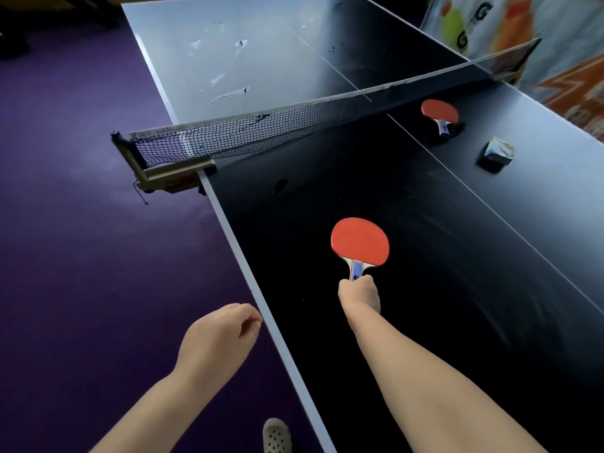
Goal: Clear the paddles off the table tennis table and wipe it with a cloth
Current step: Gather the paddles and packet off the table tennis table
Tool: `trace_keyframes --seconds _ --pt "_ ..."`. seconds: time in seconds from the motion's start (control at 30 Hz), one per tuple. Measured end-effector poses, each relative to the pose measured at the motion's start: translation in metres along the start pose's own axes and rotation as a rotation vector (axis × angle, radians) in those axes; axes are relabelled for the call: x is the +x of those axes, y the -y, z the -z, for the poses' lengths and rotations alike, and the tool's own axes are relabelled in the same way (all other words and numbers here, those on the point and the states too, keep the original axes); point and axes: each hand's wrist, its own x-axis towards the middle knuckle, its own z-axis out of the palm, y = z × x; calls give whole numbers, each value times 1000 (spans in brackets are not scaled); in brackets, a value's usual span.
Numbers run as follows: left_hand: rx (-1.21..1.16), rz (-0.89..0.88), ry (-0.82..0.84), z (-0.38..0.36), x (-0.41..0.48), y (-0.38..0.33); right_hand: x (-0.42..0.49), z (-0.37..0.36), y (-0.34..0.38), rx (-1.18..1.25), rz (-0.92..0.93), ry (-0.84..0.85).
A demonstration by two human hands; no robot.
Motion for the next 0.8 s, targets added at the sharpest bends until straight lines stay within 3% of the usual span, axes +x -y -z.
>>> trace_keyframes --seconds 0.23,0.53,0.8 --pt "11 -73 -24 4 -47 -26 -81 33 -71 21 159 -11" --pt "-11 -220 18 -7 -170 -68 -224 81 -209 105 320 -48" --pt "-195 -14 234 -38 -250 -131 -316 127 -340 246 261 -7"
